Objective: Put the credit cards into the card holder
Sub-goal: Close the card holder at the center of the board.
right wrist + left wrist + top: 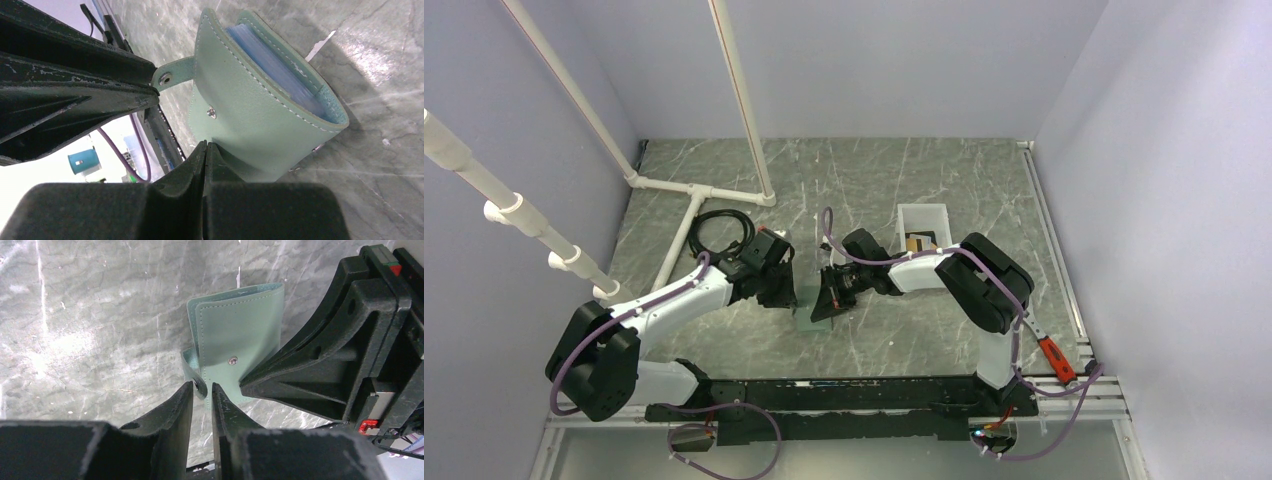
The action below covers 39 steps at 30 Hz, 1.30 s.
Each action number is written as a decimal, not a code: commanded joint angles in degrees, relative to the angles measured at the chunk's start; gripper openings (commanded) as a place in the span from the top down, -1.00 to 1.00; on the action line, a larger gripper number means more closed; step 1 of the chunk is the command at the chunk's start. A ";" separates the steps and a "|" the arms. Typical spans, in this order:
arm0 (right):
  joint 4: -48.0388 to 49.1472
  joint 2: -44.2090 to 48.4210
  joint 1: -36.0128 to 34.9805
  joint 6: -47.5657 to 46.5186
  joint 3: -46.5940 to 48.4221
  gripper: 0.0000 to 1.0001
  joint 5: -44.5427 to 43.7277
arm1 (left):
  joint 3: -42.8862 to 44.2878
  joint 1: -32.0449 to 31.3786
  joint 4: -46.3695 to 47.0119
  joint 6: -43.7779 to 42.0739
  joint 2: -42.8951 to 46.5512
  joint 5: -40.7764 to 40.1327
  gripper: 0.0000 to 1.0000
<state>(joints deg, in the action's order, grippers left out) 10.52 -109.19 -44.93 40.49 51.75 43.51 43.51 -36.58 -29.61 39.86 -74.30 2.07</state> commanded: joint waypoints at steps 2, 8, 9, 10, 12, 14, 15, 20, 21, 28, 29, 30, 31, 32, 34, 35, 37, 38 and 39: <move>-1.82 -2.17 -0.44 -2.59 0.28 1.00 -6.42 | 1.23 -0.22 -0.09 -0.71 -0.40 -0.95 0.49; -1.87 -2.24 -0.55 -2.59 0.37 1.00 -6.33 | 1.58 -0.18 -0.48 -0.74 -0.75 -1.50 0.65; -1.89 -2.26 -0.53 -2.61 0.42 1.00 -6.33 | 1.54 -0.17 -0.38 -0.70 -0.88 -1.48 0.65; -1.91 -2.26 -0.55 -2.61 0.46 1.00 -6.39 | 1.46 -0.18 -0.37 -0.74 -0.85 -1.45 0.65; -1.91 -2.34 -0.54 -2.61 0.46 1.00 -6.37 | 1.47 -0.18 -0.27 -0.74 -0.84 -1.49 0.69; -1.89 -2.50 -0.53 -2.61 0.46 1.00 -6.33 | 1.66 -0.22 -0.37 -0.61 -0.64 -1.61 0.83; -1.91 -2.56 -0.63 -2.61 0.53 1.00 -6.33 | 1.69 -0.18 -0.30 -0.56 -0.40 -1.51 0.88; -1.90 -2.70 -0.60 -2.69 0.69 1.00 -6.33 | 1.60 -0.12 1.04 -0.29 0.61 0.04 1.00; -1.95 -2.78 -0.60 -2.70 0.72 1.00 -6.33 | 1.74 -0.16 1.07 -0.20 0.40 0.24 1.00; -2.21 -2.79 -0.65 -2.72 0.71 1.00 -6.66 | 1.72 -0.15 5.04 -1.05 -0.47 5.02 1.00; -2.30 -2.79 -0.66 -2.70 0.72 1.00 -6.80 | 1.83 -0.15 5.66 -1.17 -0.82 5.90 1.00; -2.39 -2.79 -0.61 -2.70 0.81 1.00 -6.91 | 1.84 -0.16 6.23 -1.23 -1.15 6.70 1.00; -2.43 -2.79 -0.60 -2.70 0.81 1.00 -6.90 | 1.85 -0.16 6.89 -1.24 -1.50 7.32 1.00; -2.44 -2.72 -0.61 -2.62 0.81 1.00 -6.94 | 1.91 -0.17 7.31 -1.22 -1.91 7.74 1.00; -2.35 -2.80 -0.61 -2.61 0.81 1.00 -6.94 | 1.98 -0.14 7.79 -1.47 -2.89 8.16 1.00; -2.43 -2.81 -0.60 -2.61 0.81 1.00 -6.94 | 2.06 -0.16 7.81 -1.55 -3.40 8.21 1.00; -2.46 -2.83 -0.66 -2.61 0.81 1.00 -6.92 | 2.15 -0.16 8.03 -1.79 -4.33 8.90 1.00; -2.52 -2.75 -0.61 -2.65 0.81 1.00 -6.94 | 2.00 -0.24 8.37 -1.87 -4.59 9.46 1.00; -2.60 -2.74 -0.60 -2.69 0.81 1.00 -6.94 | 1.63 -0.25 9.18 -1.95 -4.55 9.90 1.00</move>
<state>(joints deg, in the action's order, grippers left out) 10.31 -109.54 -45.10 40.49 52.25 43.53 43.51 -36.58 -24.36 39.24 -78.35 8.32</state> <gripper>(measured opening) 0.007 0.007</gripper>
